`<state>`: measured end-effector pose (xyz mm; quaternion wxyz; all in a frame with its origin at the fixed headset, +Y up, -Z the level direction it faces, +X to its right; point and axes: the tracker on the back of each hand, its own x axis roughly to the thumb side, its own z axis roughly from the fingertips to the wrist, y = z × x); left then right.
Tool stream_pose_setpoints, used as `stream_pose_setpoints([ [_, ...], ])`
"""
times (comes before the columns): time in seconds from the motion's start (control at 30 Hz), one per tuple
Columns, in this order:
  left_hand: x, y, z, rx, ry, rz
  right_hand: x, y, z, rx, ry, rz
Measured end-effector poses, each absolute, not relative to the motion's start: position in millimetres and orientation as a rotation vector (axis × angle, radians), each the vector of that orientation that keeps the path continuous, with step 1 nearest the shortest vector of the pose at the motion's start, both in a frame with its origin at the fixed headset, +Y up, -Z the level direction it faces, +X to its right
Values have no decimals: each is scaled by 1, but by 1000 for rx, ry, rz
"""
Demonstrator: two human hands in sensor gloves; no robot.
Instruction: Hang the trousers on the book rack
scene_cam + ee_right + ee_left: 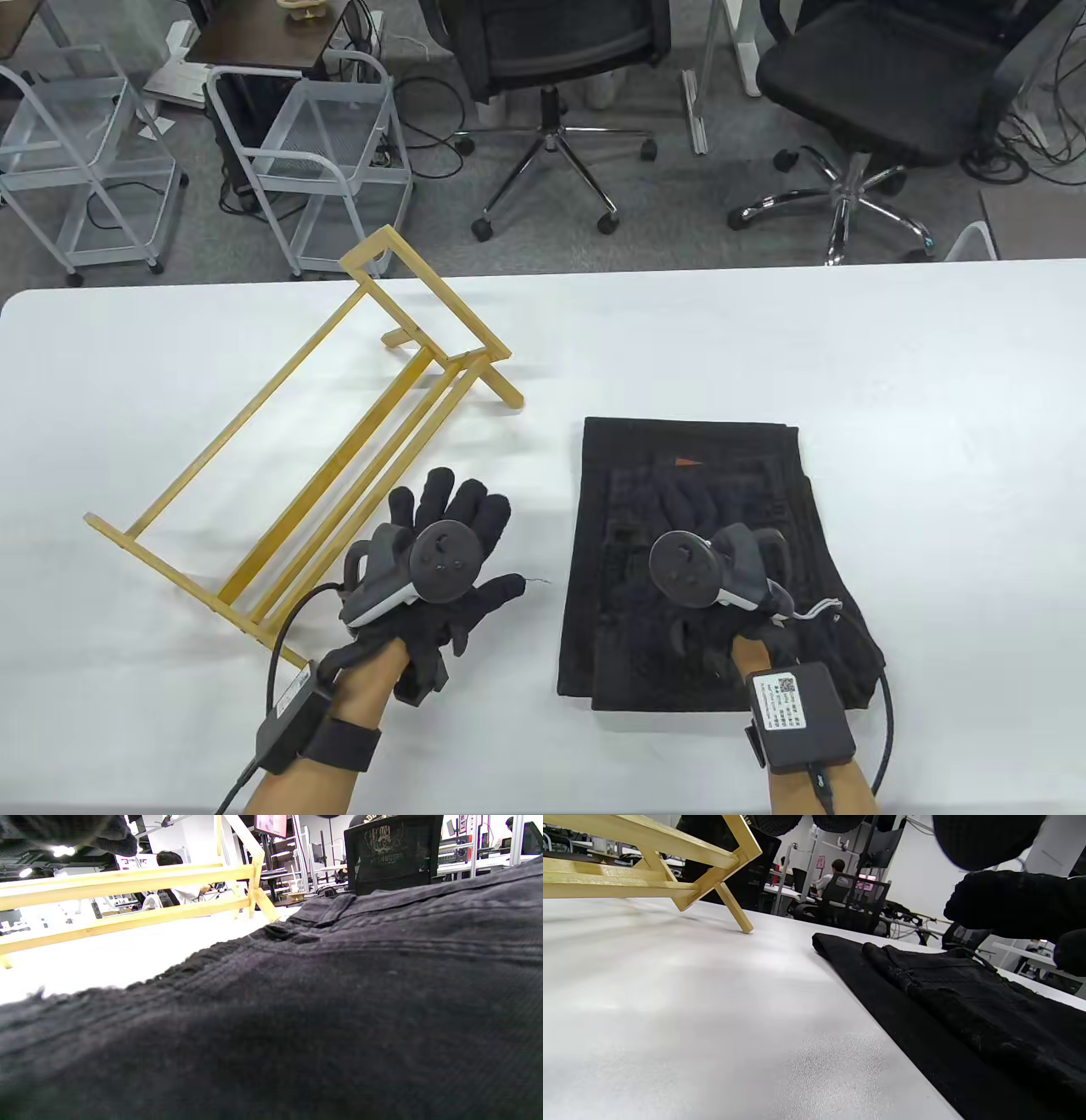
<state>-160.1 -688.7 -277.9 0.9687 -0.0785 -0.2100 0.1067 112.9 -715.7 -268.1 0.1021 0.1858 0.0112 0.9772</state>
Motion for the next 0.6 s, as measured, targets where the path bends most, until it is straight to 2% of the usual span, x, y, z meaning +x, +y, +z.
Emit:
stream_pose_setpoints([
  [0.6, -158, -695, -280, -197, -416, 185, 115, -712, -268, 536, 2, 2871],
])
